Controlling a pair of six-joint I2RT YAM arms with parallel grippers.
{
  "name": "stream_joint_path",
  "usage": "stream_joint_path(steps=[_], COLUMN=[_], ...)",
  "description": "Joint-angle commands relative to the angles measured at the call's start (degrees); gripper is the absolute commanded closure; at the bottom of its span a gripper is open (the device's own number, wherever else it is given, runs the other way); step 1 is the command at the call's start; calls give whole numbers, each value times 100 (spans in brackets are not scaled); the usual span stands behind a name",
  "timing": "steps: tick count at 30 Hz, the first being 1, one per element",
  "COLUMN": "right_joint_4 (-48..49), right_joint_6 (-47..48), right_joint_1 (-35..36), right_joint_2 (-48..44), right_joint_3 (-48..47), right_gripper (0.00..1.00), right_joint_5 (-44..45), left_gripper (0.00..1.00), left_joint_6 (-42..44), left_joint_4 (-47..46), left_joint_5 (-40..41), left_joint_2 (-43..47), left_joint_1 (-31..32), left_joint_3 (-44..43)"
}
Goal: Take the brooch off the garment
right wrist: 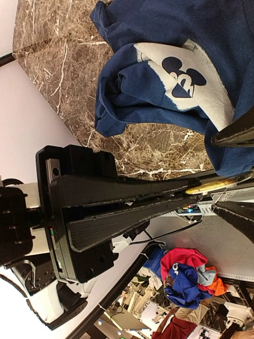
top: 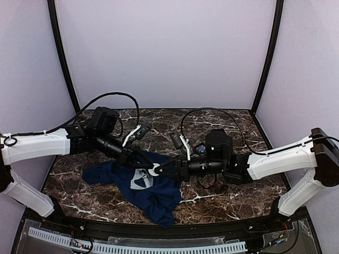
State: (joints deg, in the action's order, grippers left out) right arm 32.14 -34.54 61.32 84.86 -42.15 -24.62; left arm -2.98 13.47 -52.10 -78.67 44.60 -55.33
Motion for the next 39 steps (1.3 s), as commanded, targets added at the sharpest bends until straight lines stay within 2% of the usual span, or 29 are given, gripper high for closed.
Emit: stream_joint_path(steps=[1,10,21,39], right_joint_4=[119,30,-30,-149], right_joint_6=[52,88,160,197], right_joint_1=[-46,-41,-36,45], right_joint_2=[99,171,152,137], right_joint_3=[-144,-153,-59,5], right_gripper=[66,73,87,95], right_joint_5=[-23,45,598,1538], left_gripper=[99,99,99,99], left_joint_6=[86,92,62,11], left_joint_4=[57,68,53,15], left_joint_5=[-69,-62,-188,-336], left_joint_2=[-12,9,-3,-55], left_joint_1=[50,49,66,66], left_joint_3=[-2,-8,-12,-17])
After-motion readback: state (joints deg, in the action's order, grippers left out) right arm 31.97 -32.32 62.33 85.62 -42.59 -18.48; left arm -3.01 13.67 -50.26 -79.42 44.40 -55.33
